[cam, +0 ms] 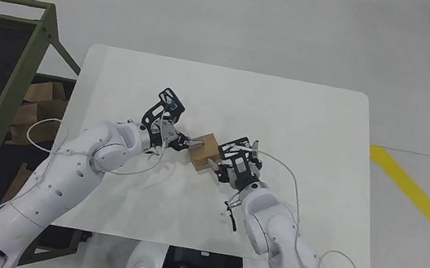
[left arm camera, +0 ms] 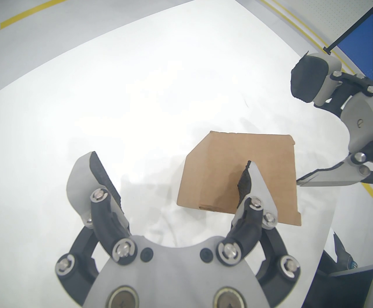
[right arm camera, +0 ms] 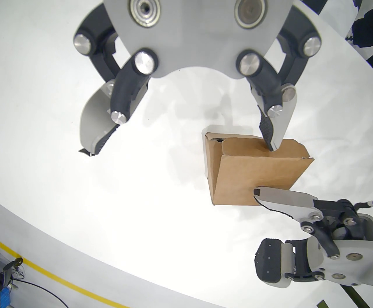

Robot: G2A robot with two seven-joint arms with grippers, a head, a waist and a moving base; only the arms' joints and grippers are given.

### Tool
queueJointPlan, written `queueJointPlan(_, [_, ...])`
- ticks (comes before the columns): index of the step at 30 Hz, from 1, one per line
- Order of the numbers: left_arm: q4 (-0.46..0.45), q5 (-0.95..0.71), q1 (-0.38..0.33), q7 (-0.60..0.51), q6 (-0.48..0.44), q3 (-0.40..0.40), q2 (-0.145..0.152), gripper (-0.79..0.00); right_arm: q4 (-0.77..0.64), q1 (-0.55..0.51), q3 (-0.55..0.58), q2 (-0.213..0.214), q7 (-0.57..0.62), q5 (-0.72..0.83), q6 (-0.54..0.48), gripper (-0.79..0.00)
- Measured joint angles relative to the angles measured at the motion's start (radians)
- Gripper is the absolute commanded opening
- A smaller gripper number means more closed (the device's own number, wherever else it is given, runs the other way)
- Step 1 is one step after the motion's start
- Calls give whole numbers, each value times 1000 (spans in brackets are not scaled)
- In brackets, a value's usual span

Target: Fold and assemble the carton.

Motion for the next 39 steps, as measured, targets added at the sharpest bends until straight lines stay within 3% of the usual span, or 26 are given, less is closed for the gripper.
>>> queueJointPlan(20, [5,4,4,-9,-11,-15,-15,0,-6,-25,13,-2,-30,-43,-78,0])
queueJointPlan(39, [4,8,10,-22,-21,-30,-26,0,35,-5,4,-17,-30,-45,-66,0])
